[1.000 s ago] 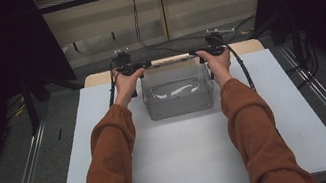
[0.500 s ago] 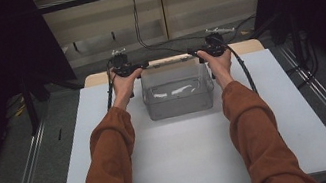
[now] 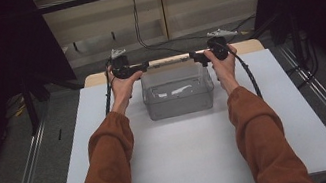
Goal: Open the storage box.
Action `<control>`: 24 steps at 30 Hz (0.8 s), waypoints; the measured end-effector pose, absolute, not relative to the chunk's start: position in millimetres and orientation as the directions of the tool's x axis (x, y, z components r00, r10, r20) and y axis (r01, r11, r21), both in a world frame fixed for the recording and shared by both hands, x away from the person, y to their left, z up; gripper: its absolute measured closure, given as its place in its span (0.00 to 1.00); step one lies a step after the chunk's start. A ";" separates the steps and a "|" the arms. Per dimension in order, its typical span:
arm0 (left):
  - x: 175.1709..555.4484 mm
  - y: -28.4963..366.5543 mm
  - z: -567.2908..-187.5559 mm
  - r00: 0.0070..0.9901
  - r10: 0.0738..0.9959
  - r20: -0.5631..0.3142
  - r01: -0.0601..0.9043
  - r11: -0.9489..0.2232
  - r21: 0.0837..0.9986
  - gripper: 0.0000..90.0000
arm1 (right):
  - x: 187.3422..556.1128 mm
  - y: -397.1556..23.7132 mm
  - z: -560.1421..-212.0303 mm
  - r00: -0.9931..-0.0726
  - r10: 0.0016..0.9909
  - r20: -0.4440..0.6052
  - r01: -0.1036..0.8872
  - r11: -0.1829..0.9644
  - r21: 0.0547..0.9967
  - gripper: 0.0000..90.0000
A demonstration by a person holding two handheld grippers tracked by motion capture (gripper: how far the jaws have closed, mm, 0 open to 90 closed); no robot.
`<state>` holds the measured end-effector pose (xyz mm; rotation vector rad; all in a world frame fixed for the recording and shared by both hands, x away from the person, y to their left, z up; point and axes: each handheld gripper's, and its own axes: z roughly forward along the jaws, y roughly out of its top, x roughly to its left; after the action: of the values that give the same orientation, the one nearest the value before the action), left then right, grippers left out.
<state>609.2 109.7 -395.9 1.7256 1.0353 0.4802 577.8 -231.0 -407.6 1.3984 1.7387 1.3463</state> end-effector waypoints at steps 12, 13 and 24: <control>586.3 110.5 -399.7 0.590 0.794 -0.145 0.351 -0.091 0.932 0.03 | 560.2 -222.8 -405.1 -0.348 0.931 0.112 0.341 0.014 0.940 0.05; 582.7 111.1 -399.7 0.585 0.797 -0.149 0.343 -0.077 0.936 0.03 | 558.3 -223.0 -404.5 -0.352 0.930 0.110 0.337 0.016 0.942 0.05; 554.8 108.2 -387.4 0.604 0.793 -0.076 0.242 -0.091 0.966 0.03 | 528.5 -226.4 -383.5 -0.339 0.938 0.079 0.274 0.018 0.962 0.03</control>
<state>554.8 108.2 -387.4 1.6406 0.8747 0.5770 528.5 -226.4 -383.5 1.2495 1.6701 1.3501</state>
